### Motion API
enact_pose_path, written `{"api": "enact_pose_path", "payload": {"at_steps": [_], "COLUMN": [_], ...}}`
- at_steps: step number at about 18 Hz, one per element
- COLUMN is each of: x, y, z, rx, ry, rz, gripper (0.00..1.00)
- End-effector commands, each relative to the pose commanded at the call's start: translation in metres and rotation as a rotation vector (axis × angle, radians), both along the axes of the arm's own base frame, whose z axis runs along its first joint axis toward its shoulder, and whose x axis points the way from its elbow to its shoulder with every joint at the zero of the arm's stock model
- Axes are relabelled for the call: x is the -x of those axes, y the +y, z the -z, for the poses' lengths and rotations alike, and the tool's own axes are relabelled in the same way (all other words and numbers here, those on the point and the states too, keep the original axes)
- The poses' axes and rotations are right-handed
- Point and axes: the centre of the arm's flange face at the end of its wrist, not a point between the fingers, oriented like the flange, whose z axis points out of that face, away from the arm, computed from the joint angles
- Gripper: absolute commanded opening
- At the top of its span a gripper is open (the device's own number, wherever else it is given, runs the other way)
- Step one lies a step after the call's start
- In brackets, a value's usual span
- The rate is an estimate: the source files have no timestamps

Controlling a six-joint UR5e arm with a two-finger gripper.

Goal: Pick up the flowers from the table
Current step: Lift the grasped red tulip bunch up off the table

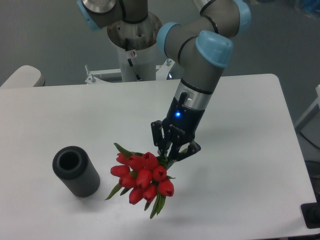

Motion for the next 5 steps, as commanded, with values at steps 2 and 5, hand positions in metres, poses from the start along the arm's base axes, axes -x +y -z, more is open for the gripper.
{"api": "enact_pose_path", "payload": {"at_steps": [2, 5], "x": [0.0000, 0.0000], "y": [0.0001, -0.0005], "z": [-0.0013, -0.0002], "rx": [-0.019, -0.022], "ry": [-0.012, -0.018], "rz": [0.006, 0.007], "gripper": [0.15, 0.15]}}
